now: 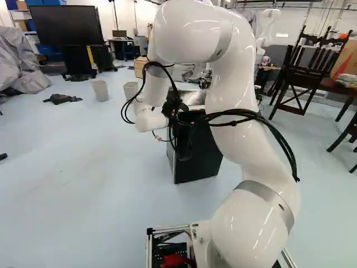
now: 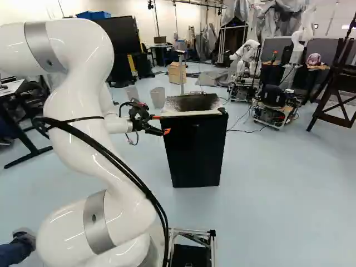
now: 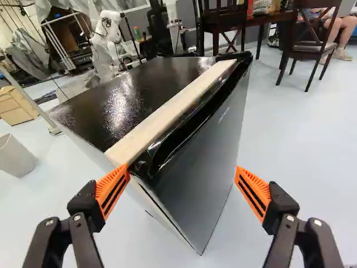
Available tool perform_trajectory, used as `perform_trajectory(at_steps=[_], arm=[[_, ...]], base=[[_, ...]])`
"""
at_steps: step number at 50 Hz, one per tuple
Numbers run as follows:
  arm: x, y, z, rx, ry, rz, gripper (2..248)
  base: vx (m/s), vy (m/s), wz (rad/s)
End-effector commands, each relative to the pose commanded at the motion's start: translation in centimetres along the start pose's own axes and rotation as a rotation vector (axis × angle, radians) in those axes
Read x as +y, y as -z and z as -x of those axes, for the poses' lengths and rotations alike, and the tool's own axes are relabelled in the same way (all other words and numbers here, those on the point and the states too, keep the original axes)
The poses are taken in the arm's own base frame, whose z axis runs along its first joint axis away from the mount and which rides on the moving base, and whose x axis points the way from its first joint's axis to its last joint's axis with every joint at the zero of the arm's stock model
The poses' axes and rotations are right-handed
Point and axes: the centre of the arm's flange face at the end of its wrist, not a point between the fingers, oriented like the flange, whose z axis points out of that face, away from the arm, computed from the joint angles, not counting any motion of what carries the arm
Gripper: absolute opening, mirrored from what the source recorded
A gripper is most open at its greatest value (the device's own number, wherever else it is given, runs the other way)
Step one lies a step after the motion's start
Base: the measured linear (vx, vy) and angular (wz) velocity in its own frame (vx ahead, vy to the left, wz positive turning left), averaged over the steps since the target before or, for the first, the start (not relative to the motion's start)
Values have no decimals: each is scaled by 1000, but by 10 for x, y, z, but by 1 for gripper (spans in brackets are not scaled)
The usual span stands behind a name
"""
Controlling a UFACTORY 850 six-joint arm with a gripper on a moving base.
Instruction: Grab a drink from the fridge
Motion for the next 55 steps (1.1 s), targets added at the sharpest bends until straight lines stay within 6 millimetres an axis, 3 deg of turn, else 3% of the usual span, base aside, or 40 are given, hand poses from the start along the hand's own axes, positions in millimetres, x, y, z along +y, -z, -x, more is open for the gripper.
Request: perform_trajectory(at_steps=[37,55], arm=[[46,18,-4,-12,55,7,247],[51,24,-3,-15,64,0,247]], base=[[0,-3,-5],[0,1,1]])
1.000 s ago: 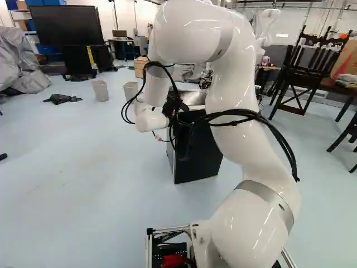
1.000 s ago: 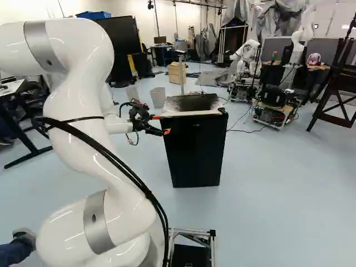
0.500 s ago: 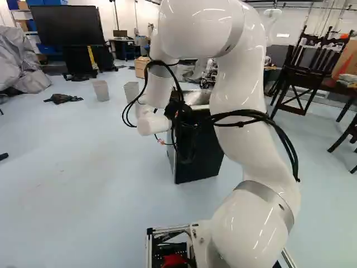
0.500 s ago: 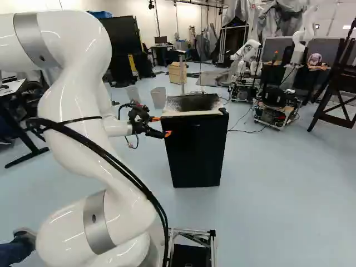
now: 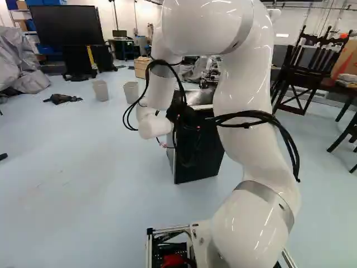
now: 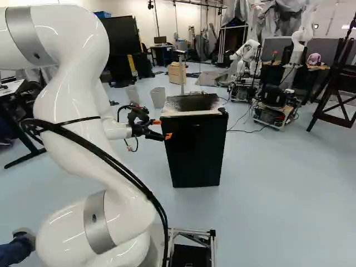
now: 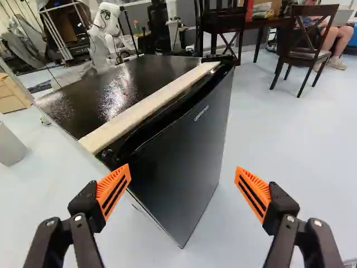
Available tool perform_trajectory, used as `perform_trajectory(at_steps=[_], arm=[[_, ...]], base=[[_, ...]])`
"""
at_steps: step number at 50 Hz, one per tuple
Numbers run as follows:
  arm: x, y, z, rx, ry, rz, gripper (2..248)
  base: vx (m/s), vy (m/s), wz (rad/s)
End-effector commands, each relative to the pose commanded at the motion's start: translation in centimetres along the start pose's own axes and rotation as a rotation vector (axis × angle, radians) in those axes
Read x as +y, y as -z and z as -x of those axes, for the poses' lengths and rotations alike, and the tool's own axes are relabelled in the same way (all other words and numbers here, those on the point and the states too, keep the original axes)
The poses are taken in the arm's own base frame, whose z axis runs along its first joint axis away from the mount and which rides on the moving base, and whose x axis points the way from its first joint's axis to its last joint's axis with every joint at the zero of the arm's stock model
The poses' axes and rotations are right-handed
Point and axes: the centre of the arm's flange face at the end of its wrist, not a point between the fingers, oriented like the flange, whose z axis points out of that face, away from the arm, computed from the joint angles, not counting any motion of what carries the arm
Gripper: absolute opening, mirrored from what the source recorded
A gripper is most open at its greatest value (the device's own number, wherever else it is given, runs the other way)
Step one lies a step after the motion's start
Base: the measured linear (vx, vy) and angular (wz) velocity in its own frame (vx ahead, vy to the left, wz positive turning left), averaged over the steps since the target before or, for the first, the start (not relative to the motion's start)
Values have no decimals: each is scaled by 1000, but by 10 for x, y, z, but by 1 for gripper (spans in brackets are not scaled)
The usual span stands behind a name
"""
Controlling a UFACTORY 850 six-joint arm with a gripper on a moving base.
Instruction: Grab a drink from the fridge
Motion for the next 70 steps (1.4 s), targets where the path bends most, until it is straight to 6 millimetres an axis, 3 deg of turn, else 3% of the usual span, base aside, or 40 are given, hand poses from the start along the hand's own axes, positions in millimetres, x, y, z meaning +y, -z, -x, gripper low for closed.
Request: perform_trajectory(at_steps=[45,70], arm=[[-3,47,19,-16,54,-102,247],[-24,68,30,-14,58,-157,247]], base=[[0,0,0],[0,0,0]])
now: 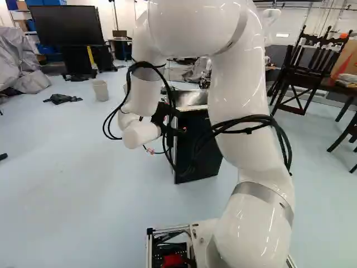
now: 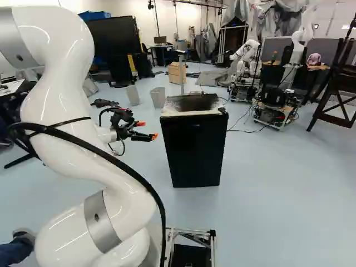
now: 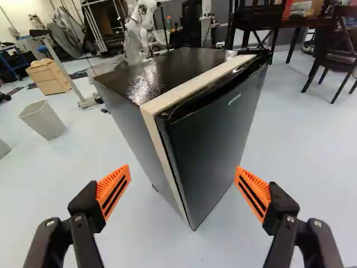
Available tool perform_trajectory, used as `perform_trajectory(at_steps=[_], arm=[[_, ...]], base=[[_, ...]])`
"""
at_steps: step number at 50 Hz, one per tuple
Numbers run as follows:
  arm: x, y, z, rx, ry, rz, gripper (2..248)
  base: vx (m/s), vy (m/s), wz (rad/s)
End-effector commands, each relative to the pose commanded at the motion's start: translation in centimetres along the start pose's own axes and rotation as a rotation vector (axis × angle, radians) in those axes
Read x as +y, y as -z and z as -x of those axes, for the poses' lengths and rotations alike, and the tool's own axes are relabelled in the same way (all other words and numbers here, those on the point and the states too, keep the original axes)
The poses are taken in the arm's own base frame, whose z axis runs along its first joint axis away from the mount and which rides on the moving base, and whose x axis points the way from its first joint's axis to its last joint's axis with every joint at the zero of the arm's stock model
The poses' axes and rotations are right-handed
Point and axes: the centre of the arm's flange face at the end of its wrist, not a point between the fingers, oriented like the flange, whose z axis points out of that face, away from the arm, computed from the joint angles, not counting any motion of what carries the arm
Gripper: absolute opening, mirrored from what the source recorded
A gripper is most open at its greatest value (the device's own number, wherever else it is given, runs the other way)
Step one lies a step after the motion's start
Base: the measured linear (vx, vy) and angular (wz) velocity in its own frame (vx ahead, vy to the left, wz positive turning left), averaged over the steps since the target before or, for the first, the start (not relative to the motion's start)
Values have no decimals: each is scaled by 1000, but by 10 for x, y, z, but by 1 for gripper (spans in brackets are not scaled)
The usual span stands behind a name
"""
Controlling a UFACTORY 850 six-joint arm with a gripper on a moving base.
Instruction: Grab a drink from the fridge
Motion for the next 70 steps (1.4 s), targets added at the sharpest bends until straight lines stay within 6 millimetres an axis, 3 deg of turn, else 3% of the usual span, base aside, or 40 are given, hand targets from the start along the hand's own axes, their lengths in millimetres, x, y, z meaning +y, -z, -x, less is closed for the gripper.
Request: perform_trajectory(at_steps=[41,70], arm=[[-38,-36,-9,43,-69,36,247],[-29,-63,-21,54,-94,92,247]], base=[[0,0,0],[0,0,0]])
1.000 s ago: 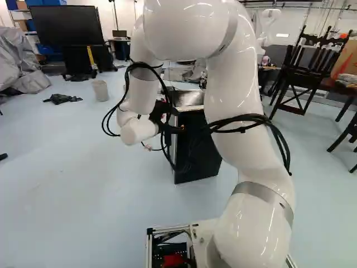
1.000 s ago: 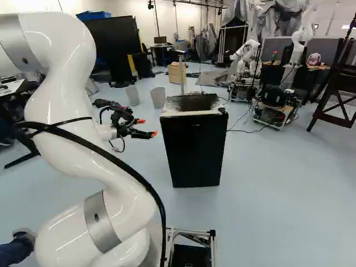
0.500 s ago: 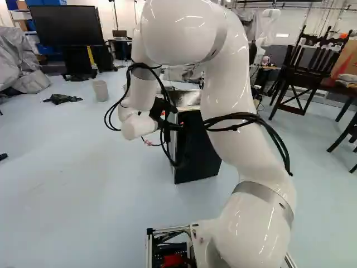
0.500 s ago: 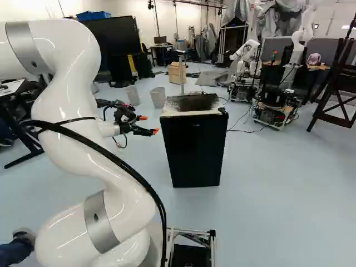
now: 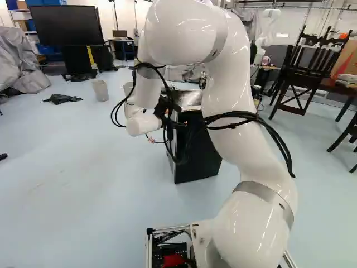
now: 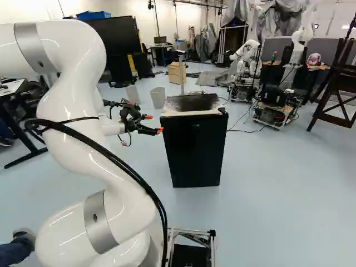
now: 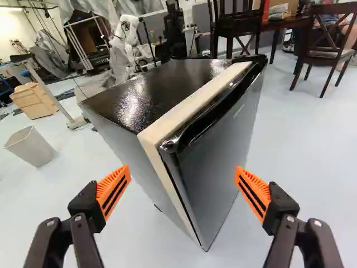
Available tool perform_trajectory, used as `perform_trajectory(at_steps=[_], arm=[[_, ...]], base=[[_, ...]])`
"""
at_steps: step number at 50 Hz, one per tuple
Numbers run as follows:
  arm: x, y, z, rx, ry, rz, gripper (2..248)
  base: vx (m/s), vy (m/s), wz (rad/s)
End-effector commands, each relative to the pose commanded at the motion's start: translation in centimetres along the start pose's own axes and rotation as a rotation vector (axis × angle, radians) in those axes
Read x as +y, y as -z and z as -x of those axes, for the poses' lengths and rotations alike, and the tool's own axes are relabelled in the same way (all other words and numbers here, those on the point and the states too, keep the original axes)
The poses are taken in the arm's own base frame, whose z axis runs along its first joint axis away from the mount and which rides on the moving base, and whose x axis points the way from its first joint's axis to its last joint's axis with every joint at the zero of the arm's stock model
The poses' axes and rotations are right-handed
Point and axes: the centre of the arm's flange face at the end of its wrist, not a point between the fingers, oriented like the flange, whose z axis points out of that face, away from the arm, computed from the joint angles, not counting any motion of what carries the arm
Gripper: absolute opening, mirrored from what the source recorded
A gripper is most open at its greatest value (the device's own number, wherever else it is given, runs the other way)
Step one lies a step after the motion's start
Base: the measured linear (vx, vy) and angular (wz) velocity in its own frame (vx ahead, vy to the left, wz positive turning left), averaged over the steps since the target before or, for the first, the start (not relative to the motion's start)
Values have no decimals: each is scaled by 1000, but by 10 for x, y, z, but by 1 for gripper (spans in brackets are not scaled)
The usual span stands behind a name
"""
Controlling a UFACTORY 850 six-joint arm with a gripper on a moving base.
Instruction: Grab a drink from the fridge
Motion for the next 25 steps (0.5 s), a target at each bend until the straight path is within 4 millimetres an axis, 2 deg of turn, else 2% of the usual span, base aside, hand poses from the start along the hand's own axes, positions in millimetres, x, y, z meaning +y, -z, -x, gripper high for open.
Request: perform_trajectory(at_steps=[25], arm=[[13,-23,-10,9,-14,51,247]], base=[[0,0,0]])
